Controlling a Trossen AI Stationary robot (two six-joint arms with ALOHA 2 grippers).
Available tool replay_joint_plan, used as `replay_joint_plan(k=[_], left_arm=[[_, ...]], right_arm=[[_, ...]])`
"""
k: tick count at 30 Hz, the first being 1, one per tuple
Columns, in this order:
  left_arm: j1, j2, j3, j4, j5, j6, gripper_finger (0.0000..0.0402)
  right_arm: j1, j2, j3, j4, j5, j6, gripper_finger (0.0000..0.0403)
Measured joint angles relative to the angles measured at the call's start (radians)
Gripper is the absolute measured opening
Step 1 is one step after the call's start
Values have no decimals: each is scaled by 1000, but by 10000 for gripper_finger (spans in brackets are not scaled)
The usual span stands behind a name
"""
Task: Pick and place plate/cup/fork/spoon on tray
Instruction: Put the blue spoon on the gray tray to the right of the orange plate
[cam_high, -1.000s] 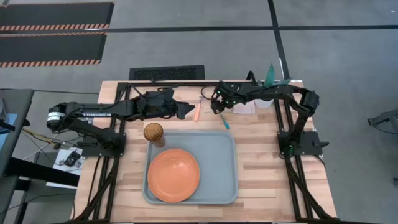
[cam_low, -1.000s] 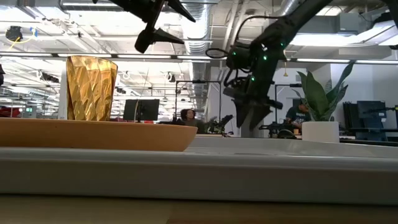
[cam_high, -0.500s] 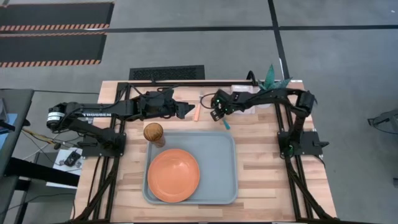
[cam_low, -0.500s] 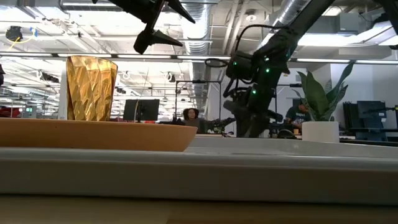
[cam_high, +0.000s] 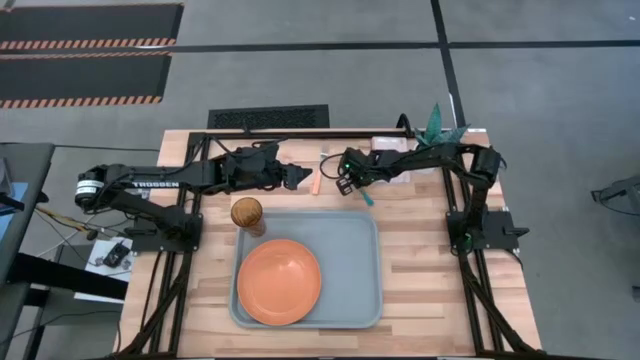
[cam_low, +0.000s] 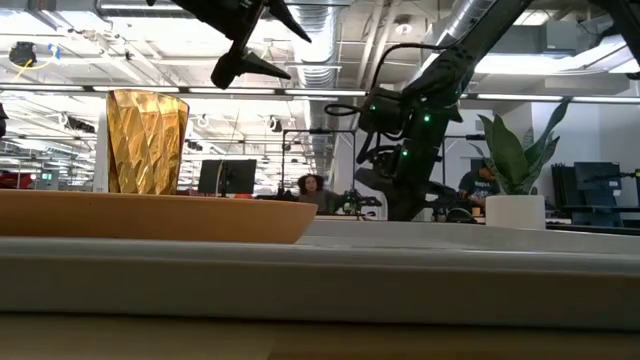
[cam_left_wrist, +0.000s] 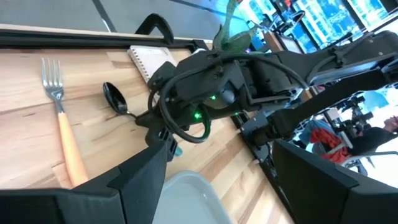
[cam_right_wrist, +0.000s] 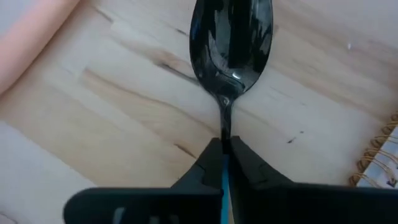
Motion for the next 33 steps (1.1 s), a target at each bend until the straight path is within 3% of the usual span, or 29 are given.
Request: replay_joint_plan(k=[8,20,28,33], left_arm=[[0,0,0,0,-9,-8,276],[33,0,0,-22,-41,-60,276],[21,18,1,50,-104,-117,276],[18,104,2,170,-60,-135,269]], right_arm=[[3,-52,-7,-13,-65,41,7],[19,-328,-7,-50,-73,84,5],[112,-494,-5,103,-3,134,9],[178,-531,-3,192,19,138,9]])
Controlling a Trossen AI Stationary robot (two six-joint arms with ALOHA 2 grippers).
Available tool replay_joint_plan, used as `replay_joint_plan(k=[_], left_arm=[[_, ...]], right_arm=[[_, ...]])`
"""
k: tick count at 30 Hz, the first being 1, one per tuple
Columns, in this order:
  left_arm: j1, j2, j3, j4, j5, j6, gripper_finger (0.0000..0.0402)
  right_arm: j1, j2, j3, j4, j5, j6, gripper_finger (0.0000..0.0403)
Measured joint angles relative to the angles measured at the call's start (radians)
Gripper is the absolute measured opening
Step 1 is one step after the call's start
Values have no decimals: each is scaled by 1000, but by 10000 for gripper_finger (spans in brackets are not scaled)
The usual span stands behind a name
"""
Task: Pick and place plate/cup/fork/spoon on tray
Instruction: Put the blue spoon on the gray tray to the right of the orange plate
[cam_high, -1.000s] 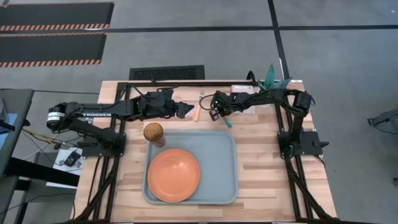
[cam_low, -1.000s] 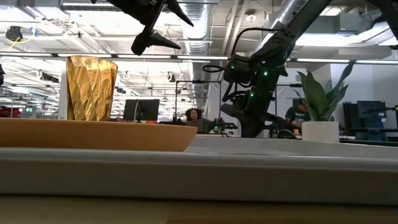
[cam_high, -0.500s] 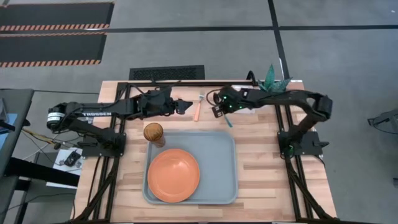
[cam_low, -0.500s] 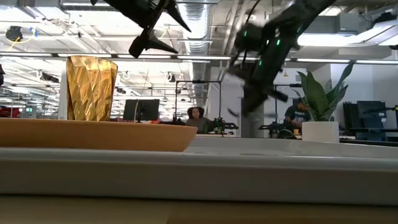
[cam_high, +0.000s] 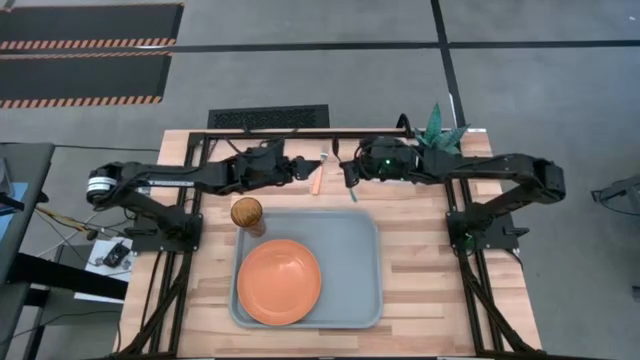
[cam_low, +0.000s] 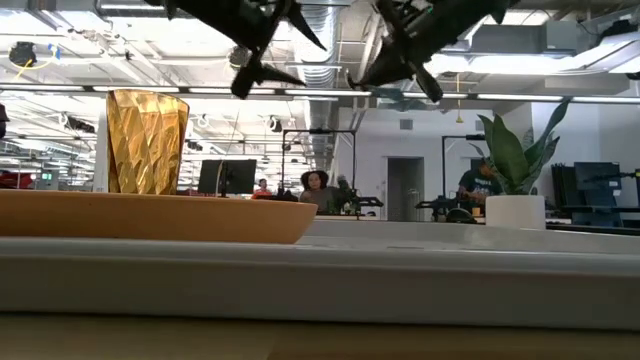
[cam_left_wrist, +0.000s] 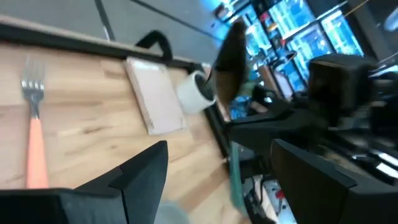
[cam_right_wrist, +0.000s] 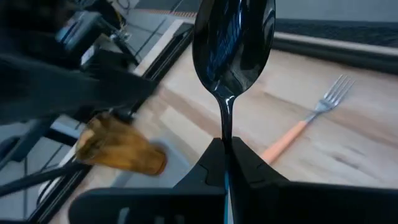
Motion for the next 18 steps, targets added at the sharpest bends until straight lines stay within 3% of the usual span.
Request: replay_joint_plan(k=[9,18], left_arm=[[-8,118,0,127,41,-21,261],[-11,143,0,171,44,-24,261]], right_arm=[[78,20,-1,7,29,21,9],[139,71,2,23,45,38,9]])
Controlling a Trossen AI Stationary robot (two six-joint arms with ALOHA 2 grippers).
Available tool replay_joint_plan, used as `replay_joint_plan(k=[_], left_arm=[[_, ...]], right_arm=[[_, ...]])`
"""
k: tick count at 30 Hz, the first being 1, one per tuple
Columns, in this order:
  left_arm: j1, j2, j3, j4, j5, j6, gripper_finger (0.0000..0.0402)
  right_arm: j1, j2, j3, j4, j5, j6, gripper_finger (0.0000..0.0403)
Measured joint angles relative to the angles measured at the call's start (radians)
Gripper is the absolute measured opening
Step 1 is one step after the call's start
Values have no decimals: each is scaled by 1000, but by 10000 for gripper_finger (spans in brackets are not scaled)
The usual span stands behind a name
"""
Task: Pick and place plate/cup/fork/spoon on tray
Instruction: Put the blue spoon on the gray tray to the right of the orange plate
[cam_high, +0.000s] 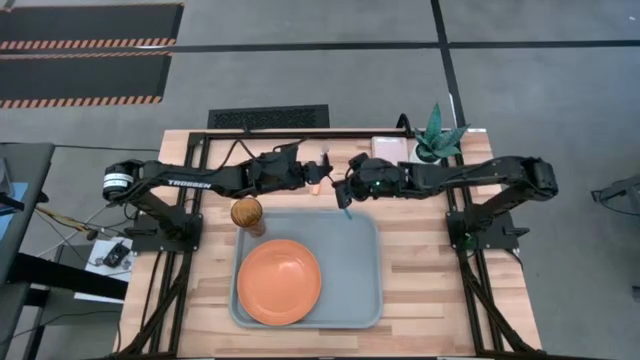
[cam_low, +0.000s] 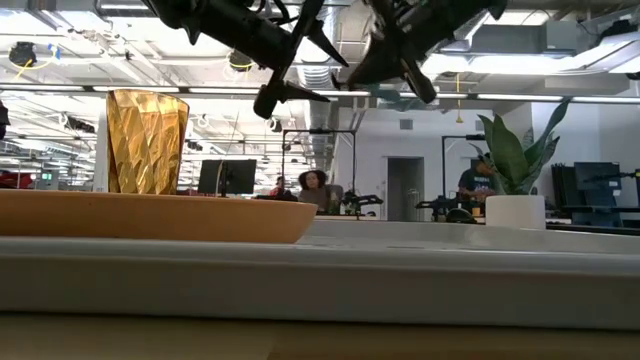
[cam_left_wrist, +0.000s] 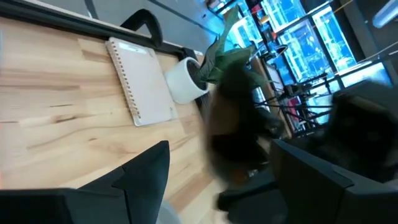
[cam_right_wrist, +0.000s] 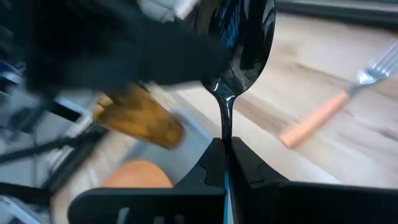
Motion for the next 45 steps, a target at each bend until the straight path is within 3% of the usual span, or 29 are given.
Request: replay_joint_plan(k=[11,24,34,38,45], left_arm=[[0,0,0,-25,1,1,250],[0,0,0,-28,70,-16,104],[0,0,0,-62,63,-22,14],[0,1,-1,-62,67,-15,4],[0,1,0,-76,126,126,1]], right_arm=[[54,-1,-2,-54,0,-9,9],[65,0,-3,-73,16,-7,10],[74,-1,-2,-70,6,-8,17],[73,-2,-2,-68,-19,-21,61],[91,-44,-2,-135,-58,-36,196]])
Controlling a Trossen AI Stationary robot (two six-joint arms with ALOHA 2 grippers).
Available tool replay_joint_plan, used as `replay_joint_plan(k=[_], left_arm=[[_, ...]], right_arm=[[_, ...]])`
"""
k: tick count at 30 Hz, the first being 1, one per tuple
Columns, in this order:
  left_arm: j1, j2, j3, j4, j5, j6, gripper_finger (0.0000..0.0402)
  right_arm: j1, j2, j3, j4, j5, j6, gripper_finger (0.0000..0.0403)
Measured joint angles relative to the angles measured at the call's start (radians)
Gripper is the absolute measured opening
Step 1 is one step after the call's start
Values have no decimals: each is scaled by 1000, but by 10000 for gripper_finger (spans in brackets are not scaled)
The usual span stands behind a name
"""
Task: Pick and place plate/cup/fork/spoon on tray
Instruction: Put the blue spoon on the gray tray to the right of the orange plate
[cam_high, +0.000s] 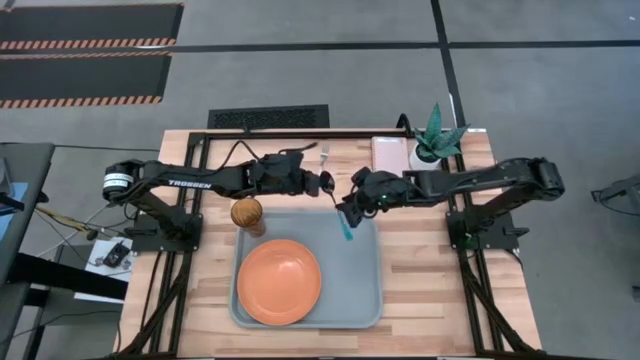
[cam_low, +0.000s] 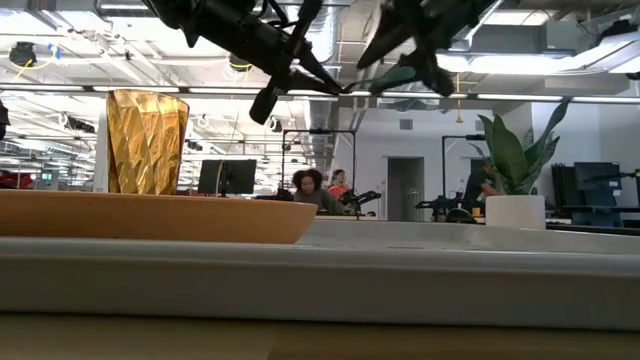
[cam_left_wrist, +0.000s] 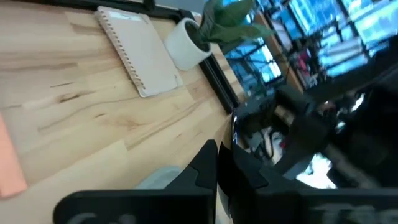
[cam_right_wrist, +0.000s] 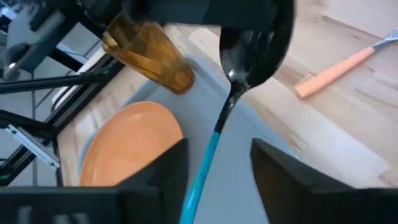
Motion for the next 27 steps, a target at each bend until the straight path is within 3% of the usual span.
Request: replay_joint_plan(k=[3,6,10,17,22,27], left_arm=[[0,0,0,-6,17,42,1],[0,0,0,-11,37,103,0],[-23,23,4,-5,78,150,0],[-103,166,116,-27,158,282,0],[-140,283,196,-37,157,313,0],[-168,338,190,-41,137,292,0]], right_arm=[[21,-49,0,-51,15,16,234],[56,-105,0,-132,15,46,247],[140,-188,0,-225,42,91,243],[289,-310,0,-291,218,178,224],[360,-359,0,-309,323,196,218],[404,-364,0,-314,386,207,215]])
